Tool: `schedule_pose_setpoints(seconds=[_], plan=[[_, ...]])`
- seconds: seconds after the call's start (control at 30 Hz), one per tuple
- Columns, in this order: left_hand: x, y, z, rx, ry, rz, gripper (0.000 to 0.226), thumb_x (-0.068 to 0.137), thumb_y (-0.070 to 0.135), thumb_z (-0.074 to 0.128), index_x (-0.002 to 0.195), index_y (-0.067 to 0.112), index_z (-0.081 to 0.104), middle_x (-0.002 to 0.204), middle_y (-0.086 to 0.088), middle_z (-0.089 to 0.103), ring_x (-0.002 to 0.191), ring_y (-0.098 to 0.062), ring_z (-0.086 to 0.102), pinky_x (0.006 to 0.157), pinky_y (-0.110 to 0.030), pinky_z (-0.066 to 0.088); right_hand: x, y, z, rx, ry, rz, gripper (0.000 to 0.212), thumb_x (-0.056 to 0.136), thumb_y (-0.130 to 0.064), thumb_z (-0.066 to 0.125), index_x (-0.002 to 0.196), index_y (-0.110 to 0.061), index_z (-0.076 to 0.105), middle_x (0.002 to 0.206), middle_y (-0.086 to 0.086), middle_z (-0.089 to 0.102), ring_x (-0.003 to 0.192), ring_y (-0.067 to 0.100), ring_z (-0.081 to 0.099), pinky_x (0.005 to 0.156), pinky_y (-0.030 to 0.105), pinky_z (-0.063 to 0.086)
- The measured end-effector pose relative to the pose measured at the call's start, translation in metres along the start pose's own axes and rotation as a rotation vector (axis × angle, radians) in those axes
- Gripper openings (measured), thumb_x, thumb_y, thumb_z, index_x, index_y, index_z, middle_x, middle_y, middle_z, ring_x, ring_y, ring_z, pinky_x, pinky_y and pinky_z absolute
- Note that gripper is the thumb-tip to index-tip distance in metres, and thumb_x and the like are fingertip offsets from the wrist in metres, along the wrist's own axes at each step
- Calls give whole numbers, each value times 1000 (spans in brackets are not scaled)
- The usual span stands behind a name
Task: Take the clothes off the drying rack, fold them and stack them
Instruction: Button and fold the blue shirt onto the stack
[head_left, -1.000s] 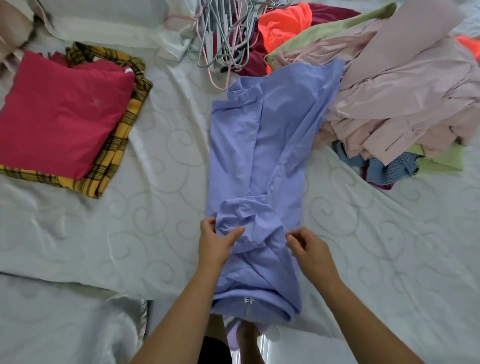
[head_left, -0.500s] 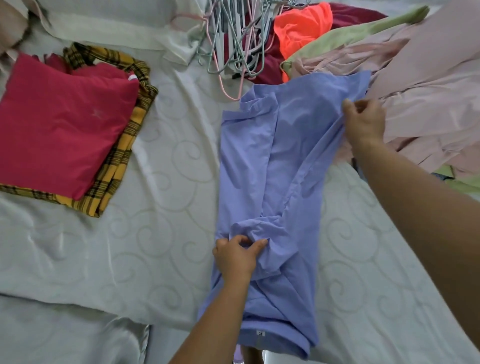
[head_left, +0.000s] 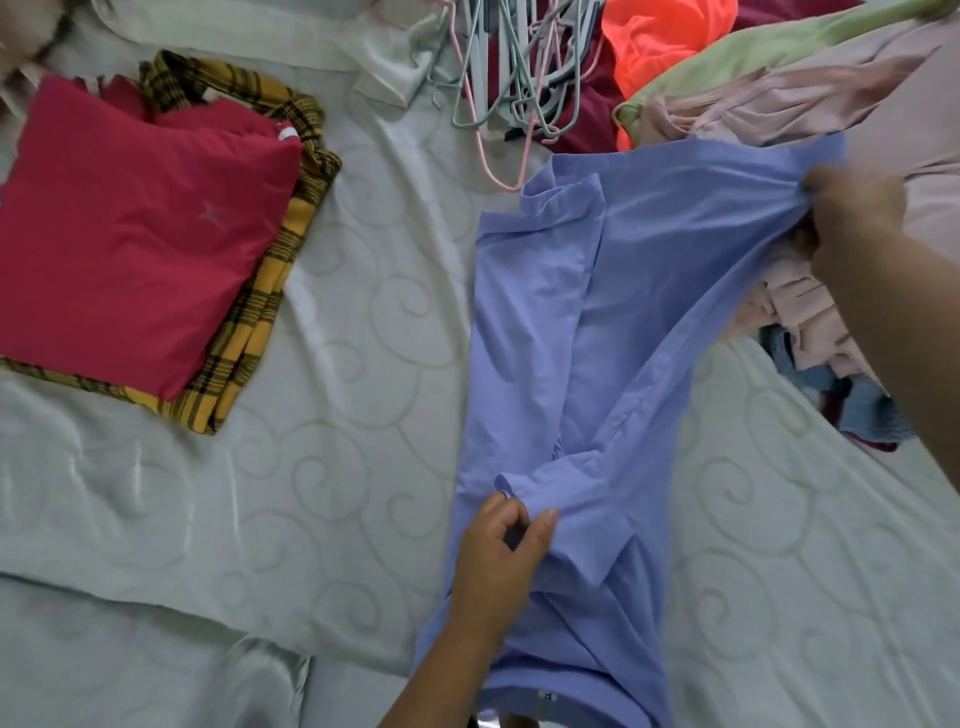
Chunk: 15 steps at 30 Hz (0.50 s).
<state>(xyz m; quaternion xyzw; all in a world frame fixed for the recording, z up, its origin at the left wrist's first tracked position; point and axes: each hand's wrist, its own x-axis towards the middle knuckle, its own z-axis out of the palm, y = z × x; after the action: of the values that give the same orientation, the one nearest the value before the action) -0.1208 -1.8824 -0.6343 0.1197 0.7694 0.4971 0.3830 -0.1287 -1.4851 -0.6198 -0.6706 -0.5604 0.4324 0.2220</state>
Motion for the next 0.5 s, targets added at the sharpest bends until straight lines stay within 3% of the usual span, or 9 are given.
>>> schedule_pose_setpoints(seconds=[0.07, 0.13, 0.23, 0.3, 0.33, 0.4, 0.43, 0.5], plan=[[-4, 2, -4, -58, 15, -20, 42, 75, 47, 57, 55, 23, 29, 48, 10, 36, 48, -1, 31, 51, -13, 28, 2, -3, -9, -246, 76, -101, 27, 81, -26, 49, 103, -11, 48, 97, 11, 56, 94, 28, 56, 66, 33, 47], [-7, 2, -8, -104, 53, -59, 42, 77, 40, 59, 56, 19, 30, 46, 8, 32, 46, -1, 29, 48, -15, 28, -3, -20, -10, -405, 151, -206, 47, 84, -31, 49, 122, -5, 43, 121, 18, 53, 110, 32, 55, 79, 37, 47], [-7, -5, -17, -130, 130, -121, 35, 88, 28, 58, 60, 12, 42, 49, 8, 42, 49, -1, 37, 49, -16, 33, -20, -58, 19, -145, -82, -160, 82, 69, -46, 57, 135, -4, 31, 122, 14, 52, 107, 28, 59, 72, 31, 49], [-7, -17, -23, -130, 180, -177, 26, 94, 18, 54, 68, 15, 51, 58, 11, 51, 57, -2, 44, 54, -13, 37, -43, -70, 45, -155, -227, -134, 95, 61, -62, 61, 134, -10, 29, 126, 15, 49, 102, 27, 59, 73, 33, 53], [-7, -23, -26, -131, 198, -221, 23, 95, 17, 51, 71, 17, 52, 62, 10, 52, 60, -4, 46, 56, -12, 38, -56, -67, 56, -215, -269, -163, 92, 64, -63, 61, 133, -12, 28, 132, 19, 42, 108, 28, 55, 83, 37, 53], [-6, -34, -31, -164, 199, -316, 21, 94, 21, 50, 75, 13, 53, 65, -1, 52, 61, -12, 46, 55, -16, 40, -85, -48, 65, -367, -225, -365, 65, 81, -44, 60, 127, -9, 30, 136, 23, 30, 123, 31, 40, 100, 34, 37], [-5, -36, -33, -204, 186, -354, 20, 91, 24, 54, 76, 11, 53, 64, -4, 51, 59, -14, 45, 56, -20, 40, -101, -35, 62, -413, -184, -491, 49, 86, -32, 57, 121, -7, 34, 133, 23, 31, 124, 31, 36, 100, 31, 29], [-5, -39, -34, -259, 112, -378, 22, 80, 29, 69, 83, 12, 56, 68, -4, 55, 61, -15, 49, 60, -26, 44, -127, -7, 52, -408, -159, -652, 35, 87, -15, 52, 116, 2, 41, 126, 23, 36, 119, 33, 36, 95, 28, 26]])
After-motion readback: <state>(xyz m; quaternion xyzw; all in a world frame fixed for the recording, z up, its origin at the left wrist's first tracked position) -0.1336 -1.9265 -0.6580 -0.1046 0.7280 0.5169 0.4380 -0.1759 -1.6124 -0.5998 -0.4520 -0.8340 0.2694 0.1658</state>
